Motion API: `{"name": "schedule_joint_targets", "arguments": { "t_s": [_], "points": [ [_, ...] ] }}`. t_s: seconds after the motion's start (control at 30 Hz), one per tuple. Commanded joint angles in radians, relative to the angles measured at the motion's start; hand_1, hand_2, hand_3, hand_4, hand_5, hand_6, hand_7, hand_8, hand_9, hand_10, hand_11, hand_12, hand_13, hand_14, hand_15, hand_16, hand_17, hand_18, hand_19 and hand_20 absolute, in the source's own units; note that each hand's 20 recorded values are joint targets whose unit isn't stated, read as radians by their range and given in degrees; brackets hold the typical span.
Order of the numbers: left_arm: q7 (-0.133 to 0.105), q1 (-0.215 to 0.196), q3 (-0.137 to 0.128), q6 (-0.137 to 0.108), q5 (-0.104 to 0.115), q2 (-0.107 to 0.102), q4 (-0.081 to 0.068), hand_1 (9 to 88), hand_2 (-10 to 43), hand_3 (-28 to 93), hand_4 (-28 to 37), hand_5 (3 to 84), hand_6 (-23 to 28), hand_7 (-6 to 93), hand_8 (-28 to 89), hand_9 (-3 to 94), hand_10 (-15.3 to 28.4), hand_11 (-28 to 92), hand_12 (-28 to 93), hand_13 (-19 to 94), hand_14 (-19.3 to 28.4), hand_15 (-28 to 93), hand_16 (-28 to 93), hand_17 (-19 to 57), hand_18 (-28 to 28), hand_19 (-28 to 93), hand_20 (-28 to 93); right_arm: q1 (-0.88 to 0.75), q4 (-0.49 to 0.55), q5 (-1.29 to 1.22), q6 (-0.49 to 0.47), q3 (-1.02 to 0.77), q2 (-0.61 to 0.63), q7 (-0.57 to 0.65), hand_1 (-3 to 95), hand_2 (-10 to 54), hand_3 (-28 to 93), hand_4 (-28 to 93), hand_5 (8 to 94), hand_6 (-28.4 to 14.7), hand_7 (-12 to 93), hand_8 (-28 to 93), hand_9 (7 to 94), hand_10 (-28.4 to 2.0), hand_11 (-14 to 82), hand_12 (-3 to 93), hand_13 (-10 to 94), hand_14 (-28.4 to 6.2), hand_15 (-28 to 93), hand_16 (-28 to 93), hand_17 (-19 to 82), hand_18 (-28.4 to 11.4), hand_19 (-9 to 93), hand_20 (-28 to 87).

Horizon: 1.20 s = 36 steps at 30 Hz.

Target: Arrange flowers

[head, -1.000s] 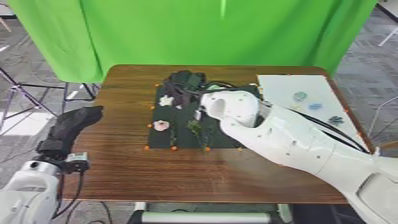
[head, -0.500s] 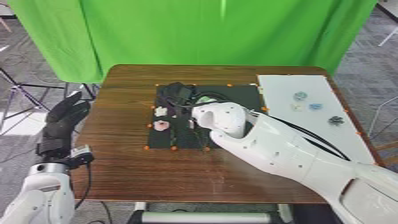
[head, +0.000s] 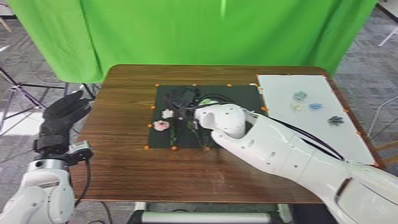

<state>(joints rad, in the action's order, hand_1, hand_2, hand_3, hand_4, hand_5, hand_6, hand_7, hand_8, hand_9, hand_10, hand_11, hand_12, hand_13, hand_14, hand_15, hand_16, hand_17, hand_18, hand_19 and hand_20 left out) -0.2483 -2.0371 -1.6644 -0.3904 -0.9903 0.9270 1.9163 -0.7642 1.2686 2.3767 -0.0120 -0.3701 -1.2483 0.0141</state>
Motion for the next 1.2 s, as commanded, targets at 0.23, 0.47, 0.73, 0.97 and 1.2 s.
{"name": "schedule_joint_targets", "arguments": {
  "t_s": [0.23,0.47,0.73,0.97,1.2],
  "points": [
    [0.048,-0.026,-0.031,0.045,-0.026,0.014,0.020,50.3,20.4,61,-15.5,39.5,3.4,20.9,-11,44.0,13.2,24,6,38,13.7,12,-4,12.9,8.5,8,17,0.007,0.033,0.000,-0.092,-0.034,0.003,0.018,57.6,-9.4,57,-16,67.6,1.9,26,13,80.6,-8.6,5.9,35.5,89,0.0,63,33,57,-13.4,93,55],
    [0.067,-0.021,-0.040,0.068,-0.045,0.013,0.020,49.4,18.7,63,-14.2,39.8,3.1,21.5,-12,44.5,12.9,24,6,38,13.9,13,-4,11.2,8.1,8,15,0.013,0.061,-0.014,-0.139,-0.059,0.008,0.045,54.6,-9.5,57,-15,64.4,1.9,25,13,77.1,-9.7,9.7,31.2,88,-0.3,63,33,57,-13.7,93,55],
    [0.076,-0.031,-0.047,0.073,-0.045,0.015,0.025,49.1,18.0,63,-13.2,40.0,3.0,21.6,-12,44.7,12.7,24,6,38,14.2,14,-4,10.2,8.1,8,15,0.030,0.080,-0.025,-0.158,-0.070,0.024,0.055,52.4,-9.5,58,-15,61.2,2.2,24,12,73.2,-10.7,12.9,25.6,87,-0.8,63,32,56,-13.9,93,55],
    [0.081,-0.046,-0.058,0.073,-0.048,0.019,0.032,49.1,17.7,63,-13.2,40.1,2.8,21.7,-12,45.0,12.7,24,6,38,14.2,14,-4,10.0,8.1,8,14,0.049,0.139,-0.066,-0.198,-0.097,0.066,0.074,49.2,-9.5,61,-15,60.4,2.9,22,9,72.1,-10.9,14.7,21.4,87,-0.9,63,32,56,-14.0,93,55],
    [0.081,-0.056,-0.061,0.076,-0.049,0.025,0.036,49.2,17.4,63,-13.2,40.2,2.7,21.7,-12,45.0,12.6,24,6,38,14.3,14,-4,9.9,8.2,8,14,0.031,0.304,-0.116,-0.255,-0.235,0.177,0.130,48.0,-9.5,63,-16,59.5,3.0,21,7,71.0,-11.0,14.1,20.8,87,-1.1,63,32,56,-14.1,93,55]
  ]
}}
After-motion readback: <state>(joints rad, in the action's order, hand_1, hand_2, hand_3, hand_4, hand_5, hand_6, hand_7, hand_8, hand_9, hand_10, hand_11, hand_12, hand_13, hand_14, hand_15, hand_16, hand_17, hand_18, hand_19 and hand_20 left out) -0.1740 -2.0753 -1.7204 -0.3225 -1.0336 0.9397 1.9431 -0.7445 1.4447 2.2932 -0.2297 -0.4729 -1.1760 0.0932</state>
